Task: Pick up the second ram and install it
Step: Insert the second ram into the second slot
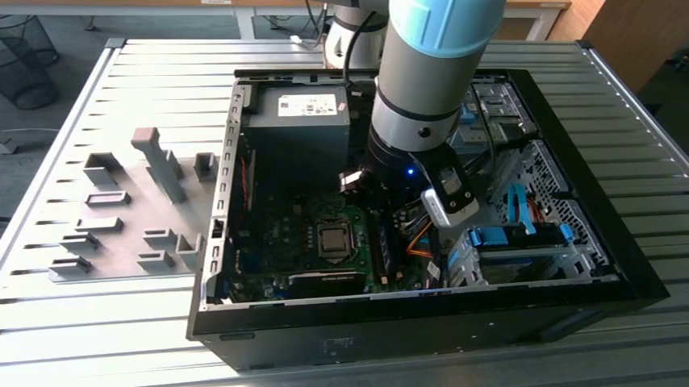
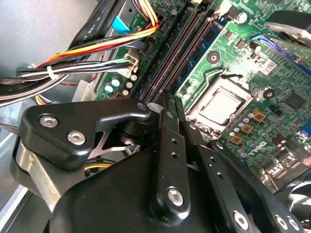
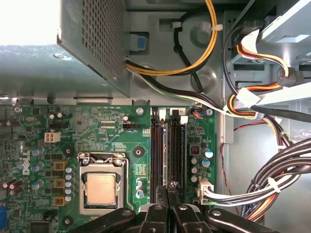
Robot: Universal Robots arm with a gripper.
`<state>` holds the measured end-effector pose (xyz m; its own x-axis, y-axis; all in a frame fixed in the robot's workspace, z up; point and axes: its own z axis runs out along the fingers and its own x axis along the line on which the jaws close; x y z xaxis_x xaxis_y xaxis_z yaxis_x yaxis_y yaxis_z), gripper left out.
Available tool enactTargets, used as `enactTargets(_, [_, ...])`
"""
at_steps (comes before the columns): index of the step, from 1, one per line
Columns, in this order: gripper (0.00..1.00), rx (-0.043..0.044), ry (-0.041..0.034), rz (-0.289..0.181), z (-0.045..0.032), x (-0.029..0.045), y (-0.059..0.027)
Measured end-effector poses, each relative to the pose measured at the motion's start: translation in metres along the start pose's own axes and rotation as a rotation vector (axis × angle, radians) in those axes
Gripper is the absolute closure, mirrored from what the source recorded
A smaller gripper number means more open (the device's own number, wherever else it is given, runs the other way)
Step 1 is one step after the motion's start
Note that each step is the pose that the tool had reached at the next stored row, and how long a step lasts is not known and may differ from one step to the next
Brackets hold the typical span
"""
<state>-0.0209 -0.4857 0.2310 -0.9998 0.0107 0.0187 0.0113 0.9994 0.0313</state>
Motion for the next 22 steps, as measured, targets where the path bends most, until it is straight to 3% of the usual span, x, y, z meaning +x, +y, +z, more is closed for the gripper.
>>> enactTargets(7, [0.88, -0.0024, 0.0001, -0.002, -0.0030, 0.0001, -0.0005])
enactTargets(9, [0.88, -0.0184, 0.0004, -0.004, -0.0031, 0.0001, -0.0011])
enactTargets(11, [0.88, -0.0478, 0.0006, -0.004, -0.0031, 0.0001, -0.0020])
enactTargets(12, [0.88, -0.0510, 0.0005, -0.005, -0.0031, 0.0001, -0.0021])
enactTargets(22, [0.88, -0.0510, 0.0008, -0.009, -0.0028, 0.0017, -0.0046])
